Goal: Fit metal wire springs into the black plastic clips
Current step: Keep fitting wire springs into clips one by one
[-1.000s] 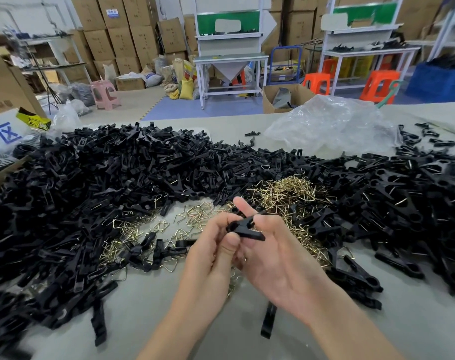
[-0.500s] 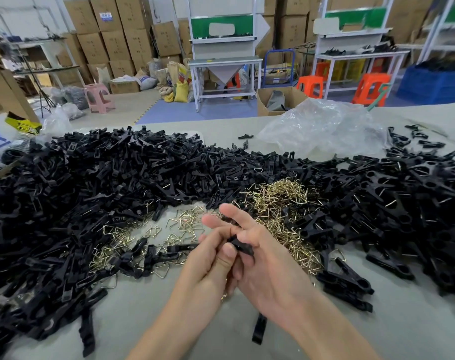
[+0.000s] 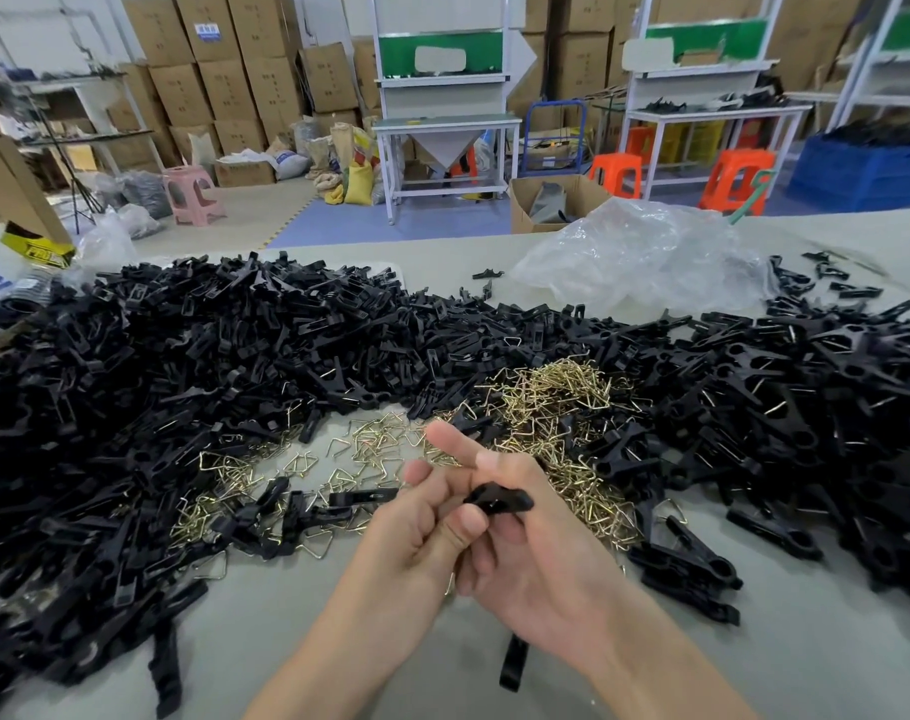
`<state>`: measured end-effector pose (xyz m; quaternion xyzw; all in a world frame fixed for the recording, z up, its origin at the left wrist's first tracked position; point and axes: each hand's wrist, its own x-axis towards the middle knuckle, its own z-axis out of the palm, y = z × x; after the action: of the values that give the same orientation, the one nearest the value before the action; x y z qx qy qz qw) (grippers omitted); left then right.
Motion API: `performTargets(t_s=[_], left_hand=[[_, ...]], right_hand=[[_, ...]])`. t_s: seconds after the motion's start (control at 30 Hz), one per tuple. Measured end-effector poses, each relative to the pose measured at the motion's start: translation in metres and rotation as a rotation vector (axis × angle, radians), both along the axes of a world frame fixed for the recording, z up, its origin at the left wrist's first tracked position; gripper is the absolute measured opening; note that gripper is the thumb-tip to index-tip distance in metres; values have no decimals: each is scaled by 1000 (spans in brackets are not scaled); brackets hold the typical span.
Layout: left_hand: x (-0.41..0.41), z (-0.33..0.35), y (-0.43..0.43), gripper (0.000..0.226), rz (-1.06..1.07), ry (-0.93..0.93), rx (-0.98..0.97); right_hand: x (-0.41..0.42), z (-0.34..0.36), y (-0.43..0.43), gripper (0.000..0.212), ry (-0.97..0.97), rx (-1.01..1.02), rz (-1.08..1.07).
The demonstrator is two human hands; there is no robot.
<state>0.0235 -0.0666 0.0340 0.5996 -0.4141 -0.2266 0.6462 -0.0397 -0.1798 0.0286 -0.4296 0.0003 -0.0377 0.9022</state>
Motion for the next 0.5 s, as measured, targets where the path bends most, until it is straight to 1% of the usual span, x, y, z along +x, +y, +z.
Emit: performTargets(t_s=[0.07, 0.13, 0.2, 0.3, 0.37, 0.43, 0.5], left_hand=[[0, 1, -1, 18, 0, -4, 5], [-1, 2, -2, 16, 14, 1, 17], [-1, 2, -2, 23, 44, 39, 43], [2, 3, 0, 35, 34, 39, 92], [5, 3, 2, 38, 7, 16, 122], [6, 3, 4, 38, 10, 21, 128], [6, 3, 4, 35, 26, 15, 131]], right_hand=[[1, -1, -1, 59, 9, 1, -2], [2, -1, -2, 62, 22, 28, 4], [1, -1, -3, 64, 30, 88, 14], [1, -1, -1, 56, 15, 153, 33], [1, -2, 1, 56, 9, 186, 47], [2, -4, 3, 58, 20, 196, 37], [3, -6, 3, 54, 41, 206, 23]])
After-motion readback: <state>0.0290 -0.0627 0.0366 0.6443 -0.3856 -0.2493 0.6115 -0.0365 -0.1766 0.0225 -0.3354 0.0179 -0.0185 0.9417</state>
